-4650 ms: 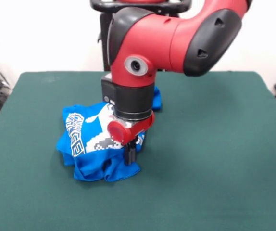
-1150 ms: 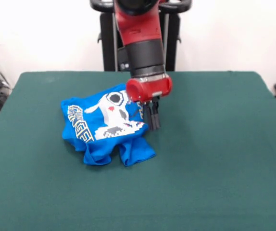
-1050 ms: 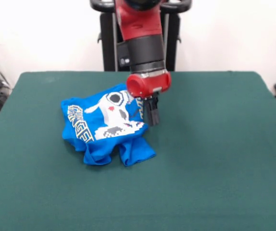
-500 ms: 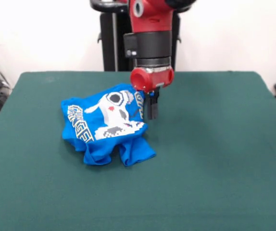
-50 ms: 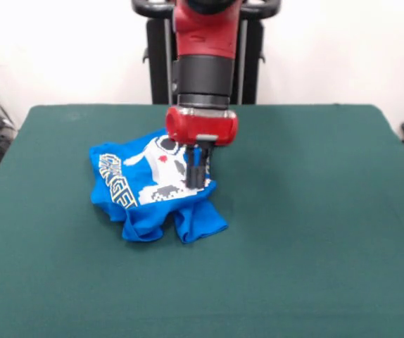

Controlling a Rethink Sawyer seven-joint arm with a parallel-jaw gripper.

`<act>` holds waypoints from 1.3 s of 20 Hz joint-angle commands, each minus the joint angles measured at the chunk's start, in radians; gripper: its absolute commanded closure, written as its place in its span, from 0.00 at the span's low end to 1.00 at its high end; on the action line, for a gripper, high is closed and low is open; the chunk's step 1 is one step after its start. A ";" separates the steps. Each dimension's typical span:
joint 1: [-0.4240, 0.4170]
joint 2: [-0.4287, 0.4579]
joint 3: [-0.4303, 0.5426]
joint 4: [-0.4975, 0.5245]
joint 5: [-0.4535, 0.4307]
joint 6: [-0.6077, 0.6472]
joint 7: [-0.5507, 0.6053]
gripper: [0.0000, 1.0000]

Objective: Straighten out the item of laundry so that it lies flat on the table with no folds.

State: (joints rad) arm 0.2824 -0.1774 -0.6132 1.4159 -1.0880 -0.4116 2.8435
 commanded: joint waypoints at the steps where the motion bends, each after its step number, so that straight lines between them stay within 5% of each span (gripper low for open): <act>1: 0.012 0.117 0.004 -0.010 0.248 -0.116 -0.407 1.00; 7: -0.004 0.109 0.018 0.003 0.290 -0.240 -0.429 1.00; 16: 0.010 0.135 0.058 -0.059 0.133 -0.169 -0.315 1.00; 26: 0.023 0.187 0.025 -0.093 0.163 -0.078 -0.321 1.00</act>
State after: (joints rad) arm 0.2772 -0.0853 -0.6613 1.3900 -0.9394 -0.5796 2.6977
